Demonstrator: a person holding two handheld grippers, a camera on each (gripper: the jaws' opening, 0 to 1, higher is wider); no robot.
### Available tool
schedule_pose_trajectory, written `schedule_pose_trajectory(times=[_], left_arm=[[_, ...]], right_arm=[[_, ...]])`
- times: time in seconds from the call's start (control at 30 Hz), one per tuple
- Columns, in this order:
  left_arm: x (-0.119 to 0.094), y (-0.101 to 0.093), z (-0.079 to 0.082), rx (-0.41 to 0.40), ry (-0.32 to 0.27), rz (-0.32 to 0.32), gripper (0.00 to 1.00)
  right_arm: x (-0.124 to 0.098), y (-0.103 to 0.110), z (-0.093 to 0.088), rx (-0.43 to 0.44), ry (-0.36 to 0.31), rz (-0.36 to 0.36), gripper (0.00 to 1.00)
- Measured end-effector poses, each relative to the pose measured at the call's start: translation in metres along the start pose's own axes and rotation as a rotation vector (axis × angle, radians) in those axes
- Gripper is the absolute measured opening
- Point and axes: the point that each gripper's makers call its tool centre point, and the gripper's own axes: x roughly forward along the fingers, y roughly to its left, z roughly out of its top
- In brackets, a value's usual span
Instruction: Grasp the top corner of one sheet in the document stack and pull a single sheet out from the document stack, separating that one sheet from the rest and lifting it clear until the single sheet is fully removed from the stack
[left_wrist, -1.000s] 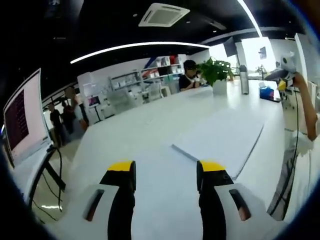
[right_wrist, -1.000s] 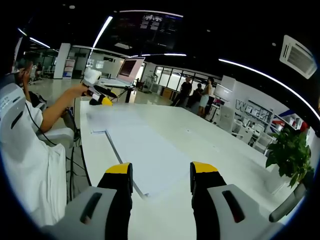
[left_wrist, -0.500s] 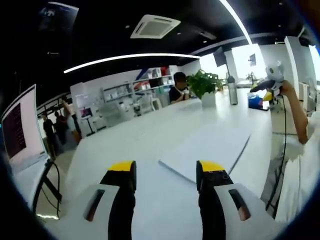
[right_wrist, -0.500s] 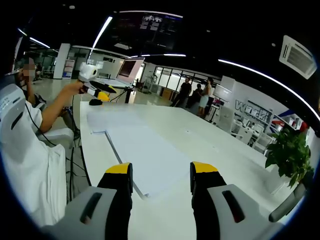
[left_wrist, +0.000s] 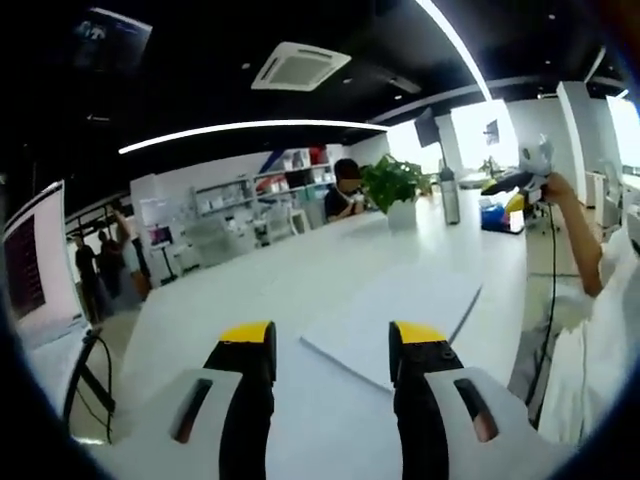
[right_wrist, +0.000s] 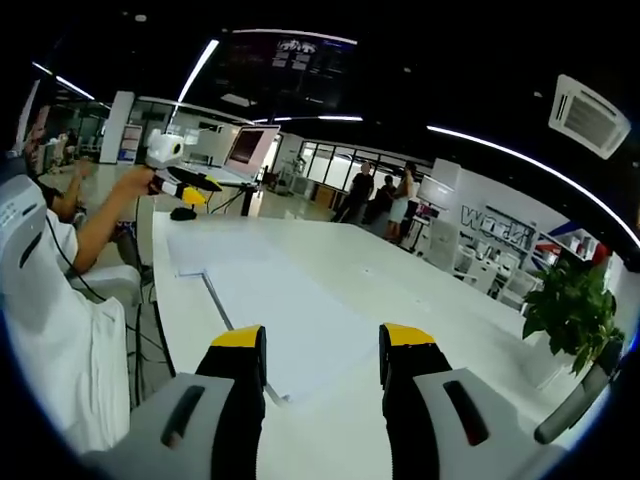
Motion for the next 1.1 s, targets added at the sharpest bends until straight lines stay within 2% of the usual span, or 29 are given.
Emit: schedule_pose_trajectory(times=[0.23, 1.1], left_arm=[[-0.003, -0.011, 0.010, -0.009, -0.029, -0.026, 0.47], [-0.003, -0.013, 0.010, 0.001, -0.026, -0.028, 0.47]], right_arm=[[0.002, 0.002, -0.003, -0.003, 0.011, 0.009, 0.45], [0.003, 0.003, -0.005, -0.002, 0.017, 0.014, 0.45]])
